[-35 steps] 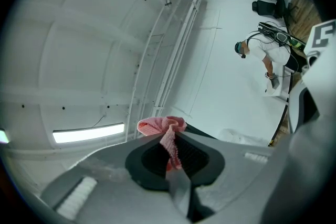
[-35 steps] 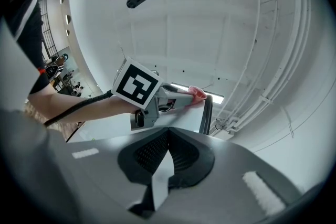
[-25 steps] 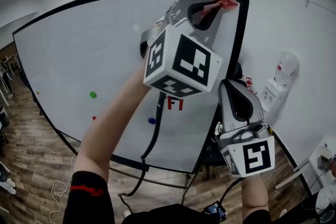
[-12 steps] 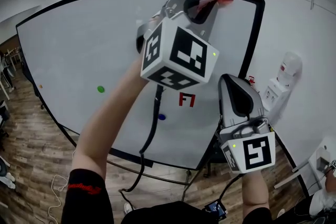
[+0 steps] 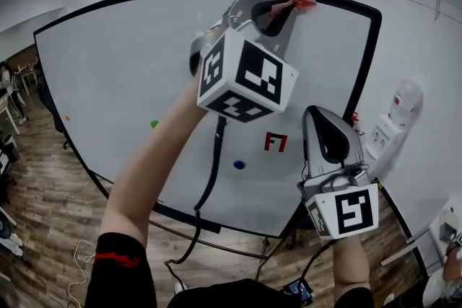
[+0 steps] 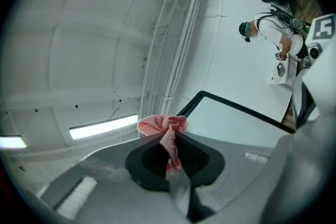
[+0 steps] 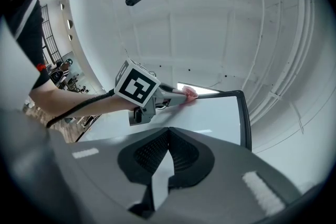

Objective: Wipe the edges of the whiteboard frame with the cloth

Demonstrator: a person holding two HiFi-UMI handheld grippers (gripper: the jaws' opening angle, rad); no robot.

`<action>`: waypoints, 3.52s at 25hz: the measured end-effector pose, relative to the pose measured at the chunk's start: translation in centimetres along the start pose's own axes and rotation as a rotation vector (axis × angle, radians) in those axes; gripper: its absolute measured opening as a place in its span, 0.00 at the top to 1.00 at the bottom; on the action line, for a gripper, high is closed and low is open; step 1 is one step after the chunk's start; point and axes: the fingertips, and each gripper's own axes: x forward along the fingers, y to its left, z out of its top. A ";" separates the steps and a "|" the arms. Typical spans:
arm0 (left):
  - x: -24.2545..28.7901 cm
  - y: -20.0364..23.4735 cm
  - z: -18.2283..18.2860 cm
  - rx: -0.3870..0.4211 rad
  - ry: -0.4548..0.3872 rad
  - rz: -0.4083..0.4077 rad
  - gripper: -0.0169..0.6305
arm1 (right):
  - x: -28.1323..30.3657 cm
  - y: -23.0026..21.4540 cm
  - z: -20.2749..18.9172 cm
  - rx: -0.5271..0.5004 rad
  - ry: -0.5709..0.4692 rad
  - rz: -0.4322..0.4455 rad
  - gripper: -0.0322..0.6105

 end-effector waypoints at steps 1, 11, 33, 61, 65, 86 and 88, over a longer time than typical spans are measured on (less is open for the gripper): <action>-0.1 0.1 -0.1 0.003 0.000 0.000 0.94 | 0.1 0.2 -0.1 0.002 0.001 -0.001 0.95; -0.9 1.3 -1.6 0.005 -0.001 -0.001 0.94 | 1.2 1.0 -0.7 -0.002 0.012 -0.012 0.95; -3.9 6.0 -5.5 -0.006 0.005 0.020 0.94 | 5.1 5.5 -1.5 0.002 0.029 0.005 0.95; -8.7 13.2 -12.0 -0.022 0.010 0.036 0.94 | 10.9 13.7 -1.3 -0.036 0.051 0.010 0.95; -9.6 14.3 -13.1 -0.028 0.011 0.040 0.94 | 11.7 15.4 -1.2 -0.038 0.052 0.014 0.95; -12.5 18.6 -16.7 0.005 0.013 0.026 0.94 | 15.4 20.3 -1.4 -0.026 0.046 -0.014 0.95; -12.6 18.8 -16.8 0.006 0.014 0.026 0.94 | 15.6 20.5 -1.5 -0.026 0.045 -0.017 0.95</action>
